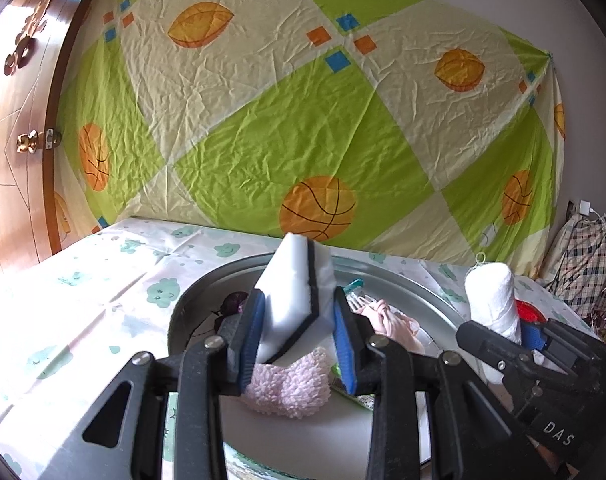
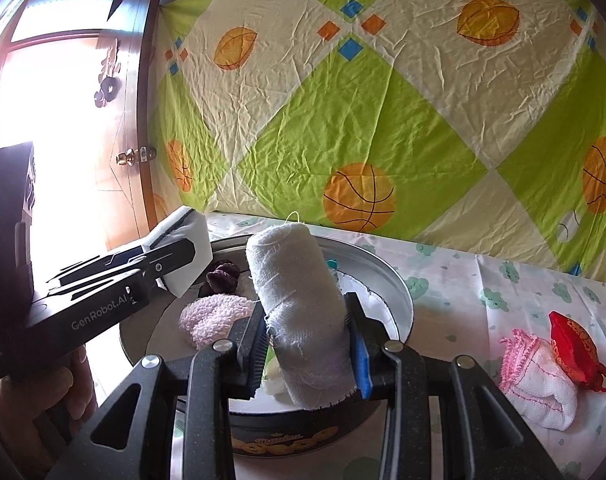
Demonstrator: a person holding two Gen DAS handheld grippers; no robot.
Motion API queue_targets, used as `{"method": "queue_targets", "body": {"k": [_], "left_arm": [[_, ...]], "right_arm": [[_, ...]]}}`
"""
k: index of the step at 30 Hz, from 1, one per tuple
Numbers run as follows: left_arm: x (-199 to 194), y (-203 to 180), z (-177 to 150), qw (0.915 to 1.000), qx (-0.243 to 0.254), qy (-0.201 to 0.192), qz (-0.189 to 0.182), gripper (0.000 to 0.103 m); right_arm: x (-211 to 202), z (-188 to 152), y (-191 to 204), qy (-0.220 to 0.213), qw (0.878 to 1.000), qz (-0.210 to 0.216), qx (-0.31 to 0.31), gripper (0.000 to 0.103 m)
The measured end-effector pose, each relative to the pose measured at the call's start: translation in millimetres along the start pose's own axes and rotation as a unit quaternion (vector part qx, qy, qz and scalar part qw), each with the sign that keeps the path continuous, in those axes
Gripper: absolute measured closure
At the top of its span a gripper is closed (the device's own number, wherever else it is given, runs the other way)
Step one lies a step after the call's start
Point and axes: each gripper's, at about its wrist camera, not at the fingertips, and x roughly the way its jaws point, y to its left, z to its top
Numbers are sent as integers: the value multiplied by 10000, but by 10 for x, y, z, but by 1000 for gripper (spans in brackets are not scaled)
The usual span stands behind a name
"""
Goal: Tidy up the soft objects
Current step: 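Lower the sponge into the tin with the left gripper while the right lowers the gauze roll, then open the left gripper to drop the sponge while the right drops the gauze roll into the tin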
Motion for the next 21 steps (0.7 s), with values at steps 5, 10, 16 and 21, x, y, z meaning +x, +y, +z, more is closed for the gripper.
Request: {"method": "queue_targets", "body": {"k": [5,10,16,21], "left_arm": [[52,21,104,9999,145,64,-32,71],[222,115,242,9992,125,379,-70,71],[444,239,328,9969,149,775,53,71],[546,249,339,9947,306,973,136,69]], "right_arm": [[52,148,3,38,9999,103,-51,65],[196,361,33,128,9997,163,-161,65],[514,522,80,569,9979,236,-186,65],[746,529,125,898,9955,295,-121,65]]}}
